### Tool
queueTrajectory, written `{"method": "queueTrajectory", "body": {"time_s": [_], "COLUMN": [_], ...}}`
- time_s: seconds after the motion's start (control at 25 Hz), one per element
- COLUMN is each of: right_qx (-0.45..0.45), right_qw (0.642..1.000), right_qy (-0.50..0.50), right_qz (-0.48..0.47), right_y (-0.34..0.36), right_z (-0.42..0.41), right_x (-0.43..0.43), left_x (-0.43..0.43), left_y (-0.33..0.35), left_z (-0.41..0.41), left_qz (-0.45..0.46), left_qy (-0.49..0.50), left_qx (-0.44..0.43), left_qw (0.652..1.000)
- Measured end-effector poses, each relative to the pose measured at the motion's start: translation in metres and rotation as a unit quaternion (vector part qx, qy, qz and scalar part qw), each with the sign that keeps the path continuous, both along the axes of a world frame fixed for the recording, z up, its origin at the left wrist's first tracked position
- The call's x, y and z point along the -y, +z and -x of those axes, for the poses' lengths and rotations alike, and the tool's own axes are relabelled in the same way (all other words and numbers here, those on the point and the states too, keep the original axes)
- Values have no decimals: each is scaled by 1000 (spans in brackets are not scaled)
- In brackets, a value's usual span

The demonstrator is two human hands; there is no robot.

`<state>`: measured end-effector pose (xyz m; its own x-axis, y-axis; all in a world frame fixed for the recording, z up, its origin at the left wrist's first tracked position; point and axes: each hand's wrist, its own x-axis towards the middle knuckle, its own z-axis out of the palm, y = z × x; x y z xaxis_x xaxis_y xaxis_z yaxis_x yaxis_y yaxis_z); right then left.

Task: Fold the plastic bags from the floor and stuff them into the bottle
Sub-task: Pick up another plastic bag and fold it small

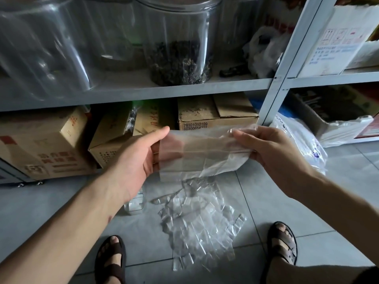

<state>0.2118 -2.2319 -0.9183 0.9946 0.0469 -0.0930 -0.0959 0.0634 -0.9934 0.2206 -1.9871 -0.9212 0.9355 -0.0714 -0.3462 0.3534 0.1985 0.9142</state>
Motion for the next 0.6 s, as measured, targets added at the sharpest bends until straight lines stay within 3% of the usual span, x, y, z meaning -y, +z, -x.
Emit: {"method": "queueTrajectory", "body": {"time_s": [0.2, 0.6], "right_qx": [-29, -56], "right_qw": [998, 995], "right_qy": [-43, -70], "right_qz": [-29, -46], "right_y": [-6, -4], "right_z": [-2, -6], "right_x": [0, 0], "left_x": [1, 2], "left_y": [-3, -2], "left_z": [-1, 0], "left_qz": [-67, -67], "left_qy": [47, 78], "left_qx": [89, 115], "left_qw": [993, 988]}}
